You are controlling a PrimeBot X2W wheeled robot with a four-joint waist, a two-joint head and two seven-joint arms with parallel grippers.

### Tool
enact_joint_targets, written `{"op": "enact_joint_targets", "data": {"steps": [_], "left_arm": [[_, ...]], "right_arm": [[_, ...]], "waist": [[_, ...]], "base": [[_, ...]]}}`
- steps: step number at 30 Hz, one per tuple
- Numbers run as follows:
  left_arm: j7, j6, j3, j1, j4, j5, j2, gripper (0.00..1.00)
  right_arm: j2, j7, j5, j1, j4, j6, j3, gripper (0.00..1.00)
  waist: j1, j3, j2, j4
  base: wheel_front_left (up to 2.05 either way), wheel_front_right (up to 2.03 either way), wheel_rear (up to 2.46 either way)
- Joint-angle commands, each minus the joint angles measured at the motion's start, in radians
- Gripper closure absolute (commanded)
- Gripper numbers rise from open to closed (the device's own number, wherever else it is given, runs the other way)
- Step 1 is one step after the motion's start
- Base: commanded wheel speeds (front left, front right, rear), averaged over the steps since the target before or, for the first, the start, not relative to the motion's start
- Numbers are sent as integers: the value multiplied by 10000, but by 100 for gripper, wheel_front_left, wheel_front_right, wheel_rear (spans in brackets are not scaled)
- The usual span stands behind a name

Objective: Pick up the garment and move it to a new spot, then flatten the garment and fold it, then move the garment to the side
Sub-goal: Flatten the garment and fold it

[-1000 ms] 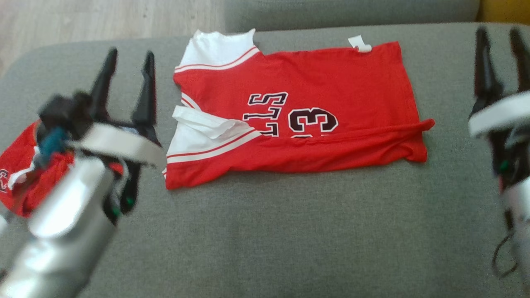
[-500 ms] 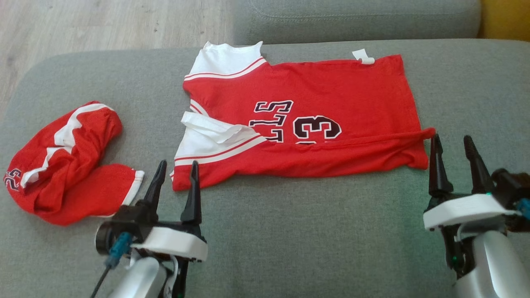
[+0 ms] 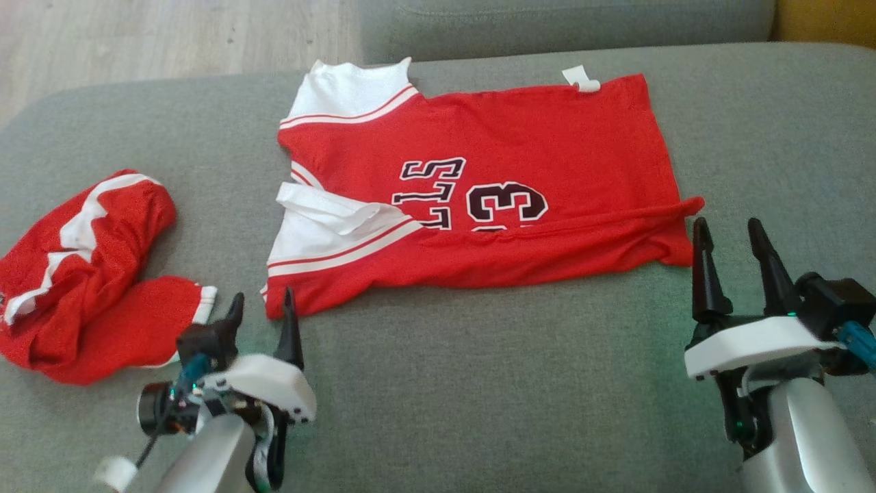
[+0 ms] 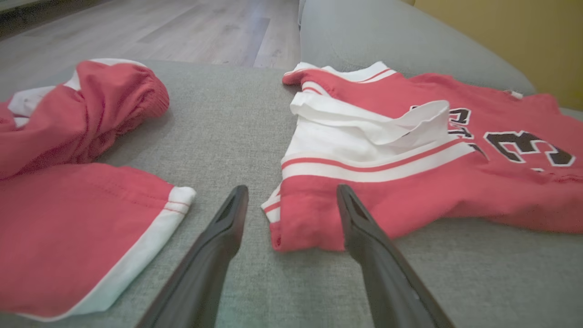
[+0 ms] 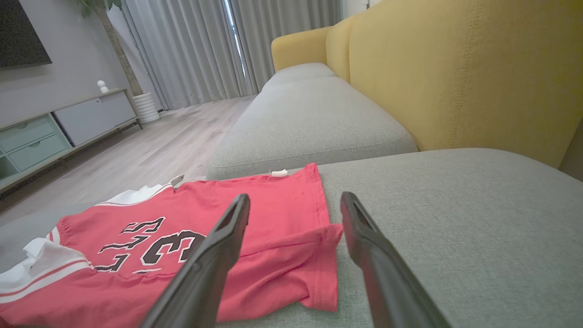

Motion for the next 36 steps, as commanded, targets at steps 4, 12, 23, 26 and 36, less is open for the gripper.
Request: {"op": "enact_joint_targets", "data": {"steps": [4,12,23,26,36], "left_arm": [[424,119,358,-933,469,-54,141,0],[995,-10,62,-1539,1722,68,215,0],[919,-436,-177,-1938,2159,44,137,100],[468,-430,-100,-2059,2013,56,170,100],[-837,-409,-204,-2539,1015,601,313,100]], "right_arm": [[35,25,43,-362,-449,67,344,0],[52,-56,139,-503,-499,67,464,0],[61,166,86,-690,-136,67,192,0],[62,431,27,-804,91,67,102,0],[63,1356,251,-1440,1320,67,-436,0]], "waist": [[0,232,0,-191],[0,538,0,-477],[0,644,0,-559],[0,661,0,-516],[0,860,0,-188]], "base": [[0,0,0],[0,0,0],[0,0,0],[0,0,0],[0,0,0]]}}
